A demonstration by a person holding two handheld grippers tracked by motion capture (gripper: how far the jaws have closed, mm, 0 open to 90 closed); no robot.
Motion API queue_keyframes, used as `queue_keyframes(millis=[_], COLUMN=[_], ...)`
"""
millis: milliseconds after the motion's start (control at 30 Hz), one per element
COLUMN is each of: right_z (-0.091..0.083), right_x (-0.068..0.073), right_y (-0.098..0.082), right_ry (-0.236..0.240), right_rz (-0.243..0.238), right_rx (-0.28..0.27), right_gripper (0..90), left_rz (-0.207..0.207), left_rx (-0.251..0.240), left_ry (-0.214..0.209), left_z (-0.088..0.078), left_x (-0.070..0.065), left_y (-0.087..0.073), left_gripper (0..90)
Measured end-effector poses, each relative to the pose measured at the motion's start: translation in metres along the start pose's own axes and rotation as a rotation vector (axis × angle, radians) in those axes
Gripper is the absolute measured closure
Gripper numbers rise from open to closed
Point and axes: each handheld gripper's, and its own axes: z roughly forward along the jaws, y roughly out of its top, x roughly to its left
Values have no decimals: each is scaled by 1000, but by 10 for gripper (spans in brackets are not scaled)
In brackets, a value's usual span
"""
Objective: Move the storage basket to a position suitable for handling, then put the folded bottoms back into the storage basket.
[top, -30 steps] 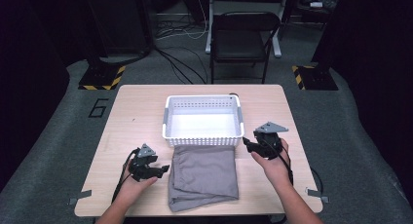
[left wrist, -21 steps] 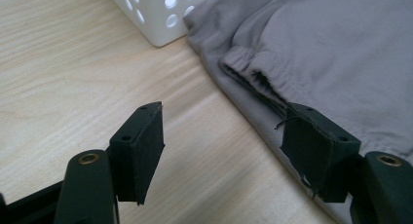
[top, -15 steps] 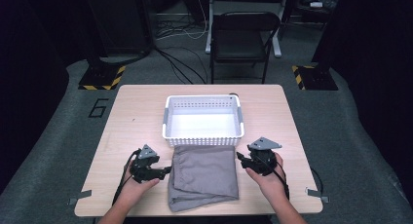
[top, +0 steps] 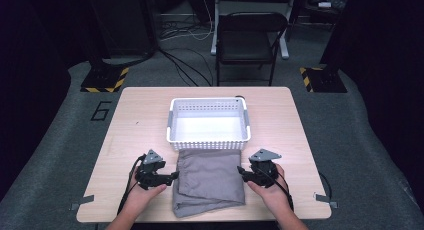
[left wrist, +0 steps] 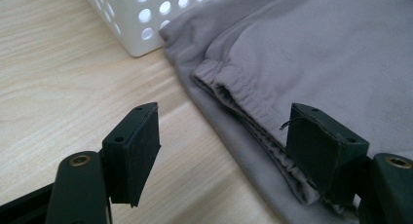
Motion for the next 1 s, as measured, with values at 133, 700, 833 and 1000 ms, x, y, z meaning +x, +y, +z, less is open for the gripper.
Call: queue_keyframes(millis=[133, 700, 833, 1000], right_z=[6, 18, 22, 26], right_x=[3, 6, 7, 8], right_y=[-3, -8, -9, -12], right_ry=[10, 21, 25, 34], right_rz=[-19, -2, 1, 15], right_rx=[19, 37, 45, 61], right_gripper=[418, 394, 391, 384], left_rz=[19, 48, 55, 41], left_rx=[9, 49, 68, 76], left_ry=[3, 22, 38, 37], left_z=[2, 25, 30, 32], left_x=[-3, -24, -27, -27], left_y=[1, 4, 3, 0], left_gripper=[267, 248, 247, 247])
